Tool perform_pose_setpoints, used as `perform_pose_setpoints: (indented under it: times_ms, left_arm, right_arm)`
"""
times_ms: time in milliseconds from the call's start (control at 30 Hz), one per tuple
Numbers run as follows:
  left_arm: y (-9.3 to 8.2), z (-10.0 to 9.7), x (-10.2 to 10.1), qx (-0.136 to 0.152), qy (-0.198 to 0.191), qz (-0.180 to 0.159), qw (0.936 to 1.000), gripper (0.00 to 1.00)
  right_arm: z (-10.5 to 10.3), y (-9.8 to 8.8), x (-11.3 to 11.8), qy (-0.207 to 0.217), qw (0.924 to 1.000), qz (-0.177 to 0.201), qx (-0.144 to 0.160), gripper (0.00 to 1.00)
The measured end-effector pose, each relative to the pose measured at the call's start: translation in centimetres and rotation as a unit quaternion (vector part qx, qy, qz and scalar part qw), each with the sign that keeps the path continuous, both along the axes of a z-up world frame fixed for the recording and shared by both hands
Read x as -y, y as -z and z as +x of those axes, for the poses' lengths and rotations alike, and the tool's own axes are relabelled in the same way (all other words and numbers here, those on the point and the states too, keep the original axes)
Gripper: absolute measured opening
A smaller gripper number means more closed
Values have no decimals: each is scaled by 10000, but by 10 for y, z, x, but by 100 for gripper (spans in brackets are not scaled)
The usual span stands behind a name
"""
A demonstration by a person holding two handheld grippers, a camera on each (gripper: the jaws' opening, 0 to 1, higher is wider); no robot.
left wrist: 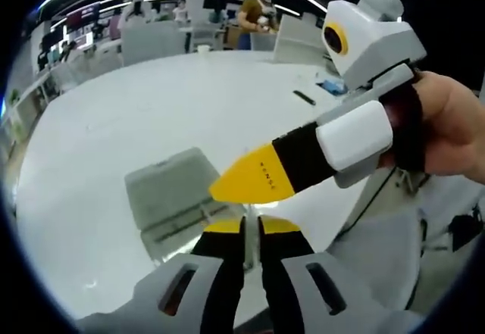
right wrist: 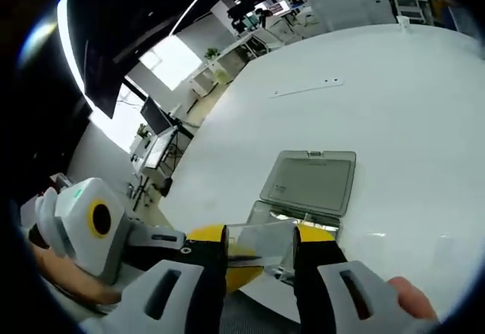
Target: Insert the divider into the dual guide fixture by aligning both edges with the guide slots and pushing it downward to the bottom, including one-sided entry, uneven engagement, binding, and posture correction.
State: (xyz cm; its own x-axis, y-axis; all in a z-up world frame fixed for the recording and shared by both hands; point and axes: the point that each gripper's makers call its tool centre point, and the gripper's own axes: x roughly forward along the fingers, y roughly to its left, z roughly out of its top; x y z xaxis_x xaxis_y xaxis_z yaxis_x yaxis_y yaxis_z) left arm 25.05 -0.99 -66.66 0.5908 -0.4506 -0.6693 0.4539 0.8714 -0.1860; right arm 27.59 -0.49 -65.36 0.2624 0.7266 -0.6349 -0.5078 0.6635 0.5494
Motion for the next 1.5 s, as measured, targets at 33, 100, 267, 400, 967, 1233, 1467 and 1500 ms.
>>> perform_pose_setpoints:
  times_ms: [33, 100, 267, 400, 967, 1233, 1467, 1500]
  left_arm:
    - [1, 0, 0, -25, -8, 12, 10000, 3]
    - [1, 0, 0, -41, 1, 8, 10000, 3]
    - [2, -1, 1, -24, 33, -1, 10000, 3]
    - [3, -1, 1, -47, 76, -49, 9999, 3]
    - [5, -6, 3, -548, -30, -829, 9950, 2]
    - [6, -7, 3, -597, 36, -782, 9951, 2]
    - [7, -9, 3, -674, 34, -866, 9940, 1]
    - [6, -9, 3, -700, 31, -891, 9936, 1]
  right_arm:
    - [0, 0, 0, -12, 10000, -19, 7, 30]
    - [0, 1, 0, -1, 10000, -24, -1, 30]
    - [0, 2, 1, 17, 10000, -35, -37, 30]
    - [-1, 3, 1, 15, 9999, -74, -71, 30]
    - [-4, 8, 0, 72, 9997, -56, -238, 31]
    - [-5, 9, -1, 73, 9996, -91, -272, 31]
    - [-6, 9, -1, -51, 9997, -108, -221, 32]
    - [-6, 9, -1, -67, 9997, -100, -209, 32]
